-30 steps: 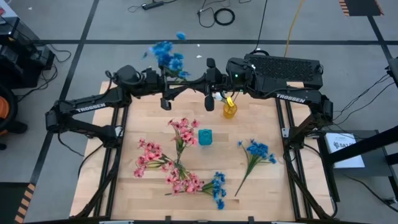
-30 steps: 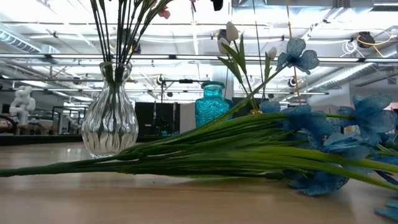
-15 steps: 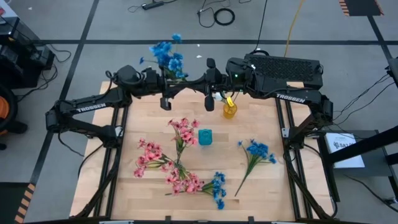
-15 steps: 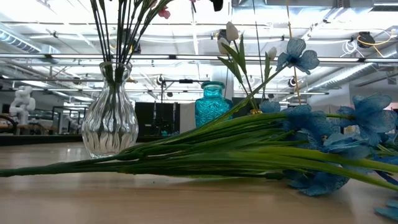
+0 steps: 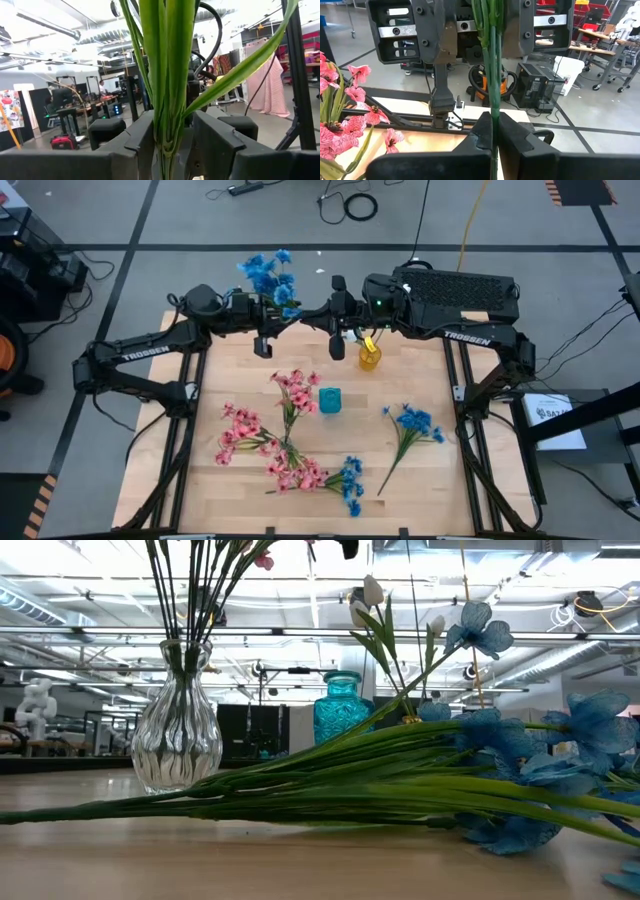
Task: Sort flowers into vase by color
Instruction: Put the top blue flowers into the blue vase
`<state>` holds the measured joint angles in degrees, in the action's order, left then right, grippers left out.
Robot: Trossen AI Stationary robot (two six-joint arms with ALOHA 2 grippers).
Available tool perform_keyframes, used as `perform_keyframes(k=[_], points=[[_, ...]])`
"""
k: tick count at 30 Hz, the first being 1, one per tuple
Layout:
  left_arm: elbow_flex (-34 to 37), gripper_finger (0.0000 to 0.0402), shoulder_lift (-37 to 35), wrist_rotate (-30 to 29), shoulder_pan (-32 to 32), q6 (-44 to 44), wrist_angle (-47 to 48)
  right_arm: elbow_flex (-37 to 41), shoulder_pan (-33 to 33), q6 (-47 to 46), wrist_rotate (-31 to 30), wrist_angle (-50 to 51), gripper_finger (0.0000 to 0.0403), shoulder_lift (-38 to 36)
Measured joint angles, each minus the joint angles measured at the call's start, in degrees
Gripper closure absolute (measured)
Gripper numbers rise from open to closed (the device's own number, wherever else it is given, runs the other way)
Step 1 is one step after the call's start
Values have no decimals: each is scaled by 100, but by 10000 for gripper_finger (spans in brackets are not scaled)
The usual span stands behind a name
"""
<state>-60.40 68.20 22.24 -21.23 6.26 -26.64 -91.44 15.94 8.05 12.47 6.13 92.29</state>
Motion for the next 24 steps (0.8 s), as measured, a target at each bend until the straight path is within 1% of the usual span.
perform_keyframes(k=[6,8,11,17,20,24], points=[[0,266,-46,6,0,-144,-3,0,0,-19,0,11,402,0],[0,273,-78,2,0,-149,38,0,0,-43,-2,24,402,0],[0,297,-117,1,1,-149,28,0,0,-68,1,22,402,0],[0,368,-152,-22,-2,-146,67,0,-8,-168,11,48,398,0],[0,387,-157,-3,-1,-149,134,0,-53,-206,-19,119,368,-1],[0,382,-216,28,-20,-171,473,4,-62,-158,-85,532,299,-163]])
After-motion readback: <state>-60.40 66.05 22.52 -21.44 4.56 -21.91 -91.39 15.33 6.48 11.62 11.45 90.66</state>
